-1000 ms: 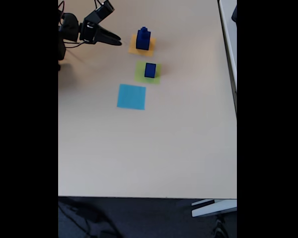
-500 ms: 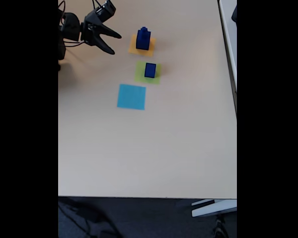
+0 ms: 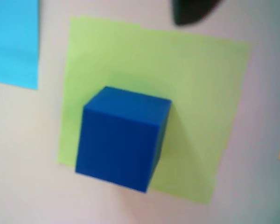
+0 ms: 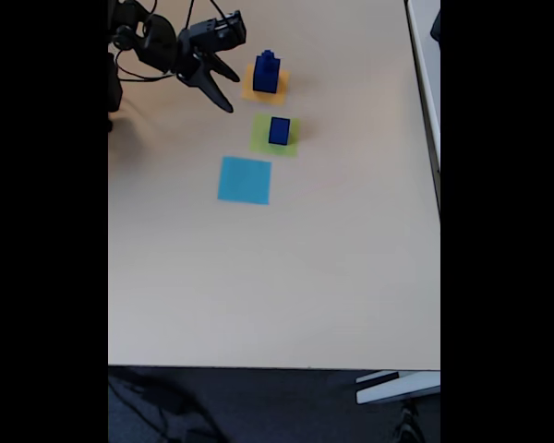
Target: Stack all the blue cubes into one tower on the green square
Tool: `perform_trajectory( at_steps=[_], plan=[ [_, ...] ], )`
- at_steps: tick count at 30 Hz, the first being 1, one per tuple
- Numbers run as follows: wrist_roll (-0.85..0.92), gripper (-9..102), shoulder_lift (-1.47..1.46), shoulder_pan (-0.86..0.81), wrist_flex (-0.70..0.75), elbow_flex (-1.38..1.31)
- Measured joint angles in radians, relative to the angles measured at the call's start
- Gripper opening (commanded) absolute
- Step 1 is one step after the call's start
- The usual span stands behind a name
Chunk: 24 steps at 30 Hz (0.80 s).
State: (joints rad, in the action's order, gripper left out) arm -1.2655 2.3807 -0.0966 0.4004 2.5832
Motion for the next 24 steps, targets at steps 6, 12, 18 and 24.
perform_trajectory(
  at_steps=[6, 12, 18, 24],
  plan=[
    [-0.006, 57, -0.348, 0.0, 0.11, -0.327],
    [-0.006, 56, -0.566, 0.021, 0.176, -0.491],
    [-0.006, 56, -0.729, 0.02, 0.275, -0.66],
    [-0.021, 55, -0.89, 0.04, 0.387, -0.861]
  ],
)
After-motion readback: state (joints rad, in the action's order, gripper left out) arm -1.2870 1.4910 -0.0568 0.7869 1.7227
